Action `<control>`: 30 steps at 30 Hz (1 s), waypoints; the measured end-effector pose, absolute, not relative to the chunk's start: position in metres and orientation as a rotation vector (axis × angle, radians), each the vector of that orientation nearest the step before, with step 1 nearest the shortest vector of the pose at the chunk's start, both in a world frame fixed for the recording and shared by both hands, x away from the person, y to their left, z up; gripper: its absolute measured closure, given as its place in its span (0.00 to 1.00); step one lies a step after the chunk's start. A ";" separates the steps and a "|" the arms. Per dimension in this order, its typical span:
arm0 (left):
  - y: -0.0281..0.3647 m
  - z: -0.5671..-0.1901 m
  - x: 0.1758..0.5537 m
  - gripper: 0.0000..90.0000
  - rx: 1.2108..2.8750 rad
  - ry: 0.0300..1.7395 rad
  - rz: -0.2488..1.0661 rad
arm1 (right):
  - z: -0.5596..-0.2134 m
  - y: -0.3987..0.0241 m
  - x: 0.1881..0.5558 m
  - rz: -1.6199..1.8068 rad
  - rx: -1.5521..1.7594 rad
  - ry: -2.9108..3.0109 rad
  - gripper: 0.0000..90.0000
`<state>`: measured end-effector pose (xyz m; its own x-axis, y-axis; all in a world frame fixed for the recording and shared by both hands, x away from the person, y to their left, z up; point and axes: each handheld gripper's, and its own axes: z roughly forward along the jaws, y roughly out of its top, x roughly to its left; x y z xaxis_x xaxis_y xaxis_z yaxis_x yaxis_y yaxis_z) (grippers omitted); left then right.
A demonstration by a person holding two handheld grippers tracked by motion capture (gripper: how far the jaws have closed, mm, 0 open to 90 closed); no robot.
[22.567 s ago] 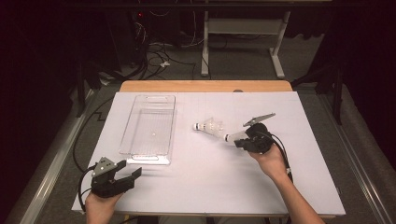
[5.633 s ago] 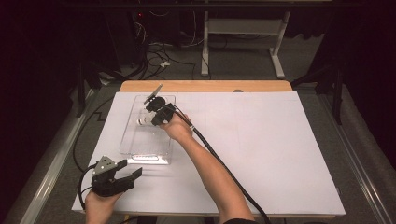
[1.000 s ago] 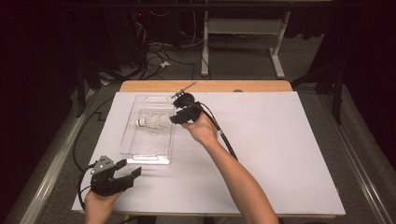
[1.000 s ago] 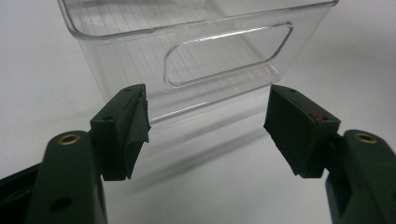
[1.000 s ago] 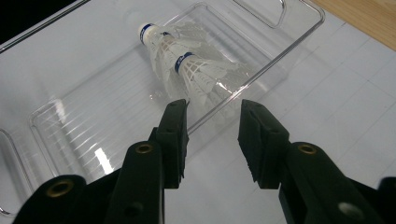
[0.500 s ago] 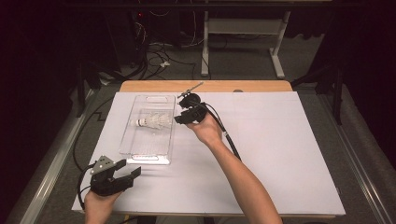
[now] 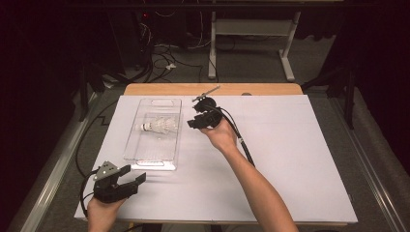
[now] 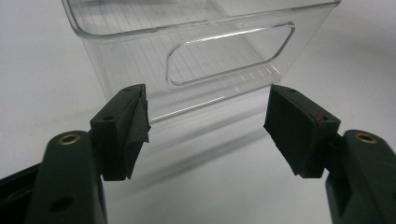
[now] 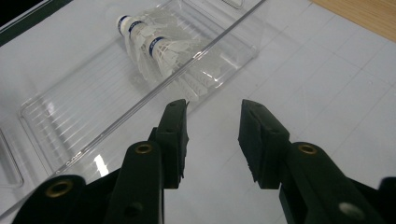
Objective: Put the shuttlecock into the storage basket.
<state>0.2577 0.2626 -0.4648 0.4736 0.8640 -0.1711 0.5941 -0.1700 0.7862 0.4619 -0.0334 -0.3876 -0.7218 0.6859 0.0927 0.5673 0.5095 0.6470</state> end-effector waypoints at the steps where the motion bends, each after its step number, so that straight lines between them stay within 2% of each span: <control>1: 0.263 -0.465 0.258 0.35 1.873 1.222 0.400 | -0.388 -0.035 0.462 1.003 1.075 2.573 0.69; 30: 0.262 -0.465 0.257 0.35 1.877 1.220 0.401 | -0.396 -0.064 0.454 1.007 1.104 2.555 0.66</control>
